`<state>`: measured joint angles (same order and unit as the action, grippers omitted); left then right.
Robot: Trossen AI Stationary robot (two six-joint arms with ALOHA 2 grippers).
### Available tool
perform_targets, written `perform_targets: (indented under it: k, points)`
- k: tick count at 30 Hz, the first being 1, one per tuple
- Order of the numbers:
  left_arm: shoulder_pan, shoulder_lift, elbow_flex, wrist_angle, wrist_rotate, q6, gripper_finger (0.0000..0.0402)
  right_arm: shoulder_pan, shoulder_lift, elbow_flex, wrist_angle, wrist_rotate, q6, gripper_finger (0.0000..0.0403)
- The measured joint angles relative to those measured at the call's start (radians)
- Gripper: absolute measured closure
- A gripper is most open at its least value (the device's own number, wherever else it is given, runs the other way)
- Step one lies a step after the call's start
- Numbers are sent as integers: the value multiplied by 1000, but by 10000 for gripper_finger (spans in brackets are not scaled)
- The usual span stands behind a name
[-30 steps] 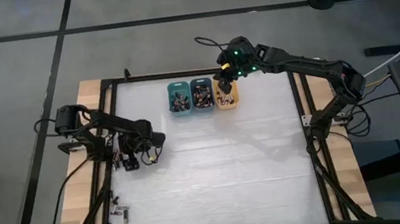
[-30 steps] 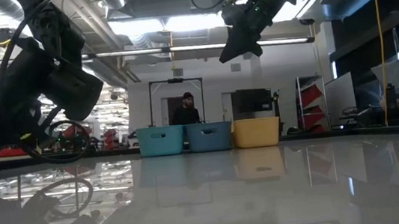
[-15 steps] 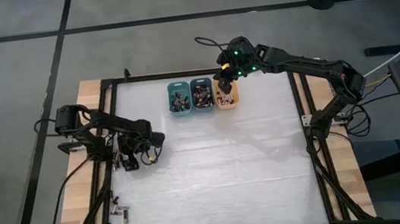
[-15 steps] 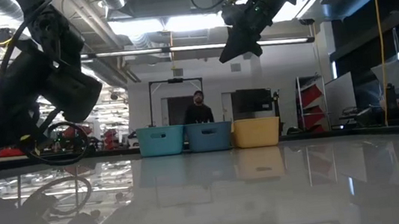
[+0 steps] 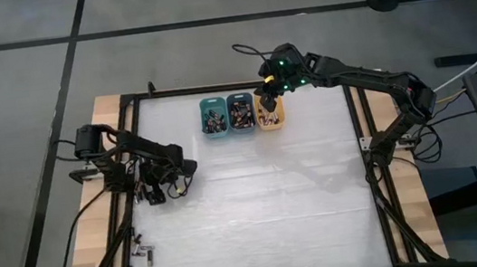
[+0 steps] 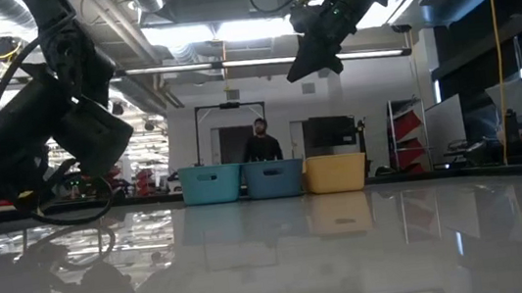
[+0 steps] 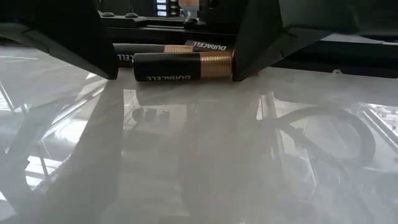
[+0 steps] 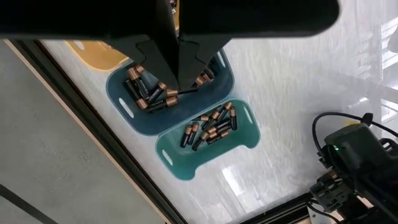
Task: Sort batteries
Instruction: Put the brown battery into the blue bin
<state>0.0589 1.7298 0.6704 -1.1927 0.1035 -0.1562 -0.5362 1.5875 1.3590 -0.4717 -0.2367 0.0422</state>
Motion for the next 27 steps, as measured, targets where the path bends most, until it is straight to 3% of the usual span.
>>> perform_targets:
  k: [13, 23, 27]
  points:
    - [0, 0, 0, 1, 0, -5, 100, 0, 0, 0, 0, 0, -19, 403]
    - [0, 1, 0, -2, 2, -19, 179, -1, 0, 0, 0, 0, -25, 403]
    - [0, 1, 1, -4, 2, -19, 187, -1, 0, 0, 0, 0, -28, 403]
